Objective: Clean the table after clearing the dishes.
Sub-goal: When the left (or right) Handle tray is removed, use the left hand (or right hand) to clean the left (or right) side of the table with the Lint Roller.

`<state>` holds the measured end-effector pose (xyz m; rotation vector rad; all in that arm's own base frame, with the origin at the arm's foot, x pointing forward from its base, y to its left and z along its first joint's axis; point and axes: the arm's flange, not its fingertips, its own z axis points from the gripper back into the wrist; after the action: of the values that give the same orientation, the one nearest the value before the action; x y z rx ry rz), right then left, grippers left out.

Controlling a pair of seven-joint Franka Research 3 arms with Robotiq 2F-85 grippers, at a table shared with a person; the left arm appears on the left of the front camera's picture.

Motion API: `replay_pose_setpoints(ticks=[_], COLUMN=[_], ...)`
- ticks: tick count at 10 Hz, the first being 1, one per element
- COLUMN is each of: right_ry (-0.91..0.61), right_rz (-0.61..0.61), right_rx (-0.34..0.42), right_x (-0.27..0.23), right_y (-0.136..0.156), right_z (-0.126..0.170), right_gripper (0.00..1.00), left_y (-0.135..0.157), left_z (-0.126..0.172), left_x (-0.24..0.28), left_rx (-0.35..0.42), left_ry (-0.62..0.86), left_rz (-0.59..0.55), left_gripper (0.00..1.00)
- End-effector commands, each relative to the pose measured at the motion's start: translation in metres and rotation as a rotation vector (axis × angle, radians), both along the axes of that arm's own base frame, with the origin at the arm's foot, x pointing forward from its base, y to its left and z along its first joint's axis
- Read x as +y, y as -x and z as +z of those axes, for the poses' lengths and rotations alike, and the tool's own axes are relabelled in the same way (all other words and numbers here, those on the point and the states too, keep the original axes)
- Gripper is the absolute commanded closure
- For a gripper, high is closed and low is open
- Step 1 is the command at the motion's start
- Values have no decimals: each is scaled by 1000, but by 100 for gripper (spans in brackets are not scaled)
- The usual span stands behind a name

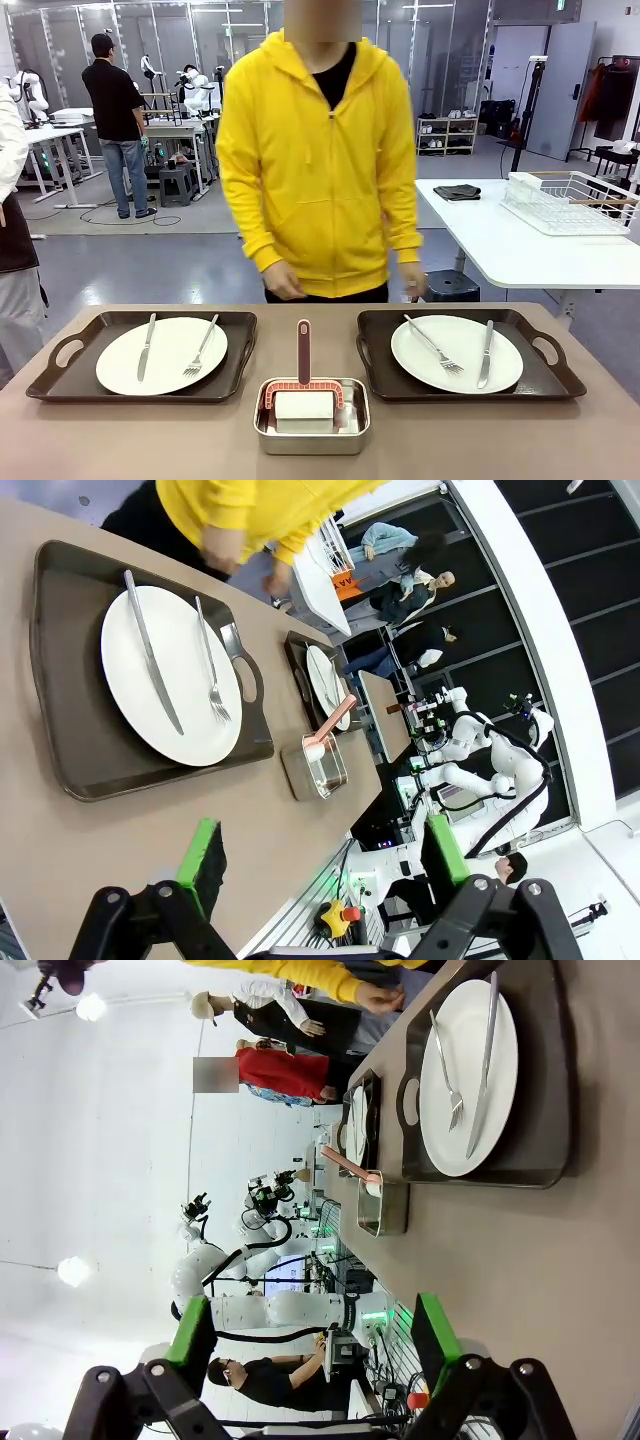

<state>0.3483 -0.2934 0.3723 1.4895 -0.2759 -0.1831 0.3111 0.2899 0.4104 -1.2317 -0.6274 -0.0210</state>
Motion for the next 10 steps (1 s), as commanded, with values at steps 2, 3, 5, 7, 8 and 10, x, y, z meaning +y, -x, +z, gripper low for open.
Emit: replay_pose_setpoints(ticks=[2,3,5,7,8,10], right_ry=[1,1,1,1,1,1], right_rz=[-2,-2,-2,-2,-2,-2], right_rx=[-1,-1,-1,-1,-1,-1], right_x=[-1,-1,-1,-1,-1,-1], right_y=[2,2,2,2,2,2], right_z=[1,1,1,1,1,1], right_gripper=[0,0,0,0,0,0], left_y=[2,2,2,2,2,2], left_z=[0,0,0,0,0,0], left_x=[1,1,1,1,1,1], left_rx=[-5,-5,-5,-5,-5,-5], left_ry=[-1,-1,-1,-1,-1,-1], left_rz=[3,3,3,3,3,3], left_gripper=[0,0,0,0,0,0])
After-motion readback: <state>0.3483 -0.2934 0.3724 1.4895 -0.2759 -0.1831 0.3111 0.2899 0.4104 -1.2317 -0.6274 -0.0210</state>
